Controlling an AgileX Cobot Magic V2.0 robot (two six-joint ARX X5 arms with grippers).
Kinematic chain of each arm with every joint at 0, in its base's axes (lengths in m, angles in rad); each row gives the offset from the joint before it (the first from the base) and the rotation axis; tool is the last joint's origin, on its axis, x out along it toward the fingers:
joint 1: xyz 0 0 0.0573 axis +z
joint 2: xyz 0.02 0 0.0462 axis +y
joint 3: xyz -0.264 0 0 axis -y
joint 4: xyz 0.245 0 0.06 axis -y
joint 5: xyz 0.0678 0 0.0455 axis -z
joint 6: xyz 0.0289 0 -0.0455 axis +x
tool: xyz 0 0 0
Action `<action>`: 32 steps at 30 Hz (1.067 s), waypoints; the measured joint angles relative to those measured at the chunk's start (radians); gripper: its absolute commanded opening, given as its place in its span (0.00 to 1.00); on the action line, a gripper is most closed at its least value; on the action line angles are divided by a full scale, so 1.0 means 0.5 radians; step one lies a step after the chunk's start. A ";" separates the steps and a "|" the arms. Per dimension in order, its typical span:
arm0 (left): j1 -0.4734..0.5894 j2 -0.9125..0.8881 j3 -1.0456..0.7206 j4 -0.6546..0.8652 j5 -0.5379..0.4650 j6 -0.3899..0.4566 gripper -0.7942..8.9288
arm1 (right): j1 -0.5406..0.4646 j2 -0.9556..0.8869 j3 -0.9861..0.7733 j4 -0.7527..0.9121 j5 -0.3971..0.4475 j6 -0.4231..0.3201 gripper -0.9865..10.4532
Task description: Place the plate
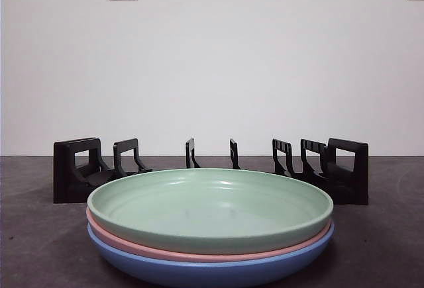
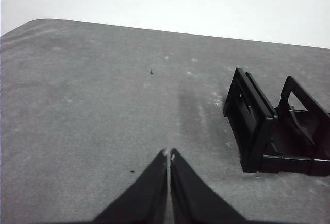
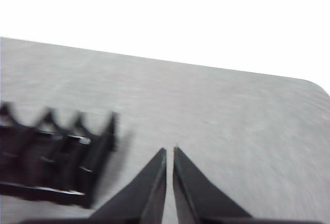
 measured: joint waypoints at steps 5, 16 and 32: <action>0.000 0.000 0.000 0.000 0.000 0.000 0.09 | -0.105 -0.317 -0.479 0.146 -0.137 0.001 0.10; 0.000 0.001 0.000 0.001 0.000 0.000 0.09 | -0.227 -0.547 -0.639 0.157 -0.196 0.002 0.10; 0.000 0.001 0.000 0.001 0.000 0.000 0.09 | -0.229 -0.547 -0.639 0.157 -0.196 0.002 0.10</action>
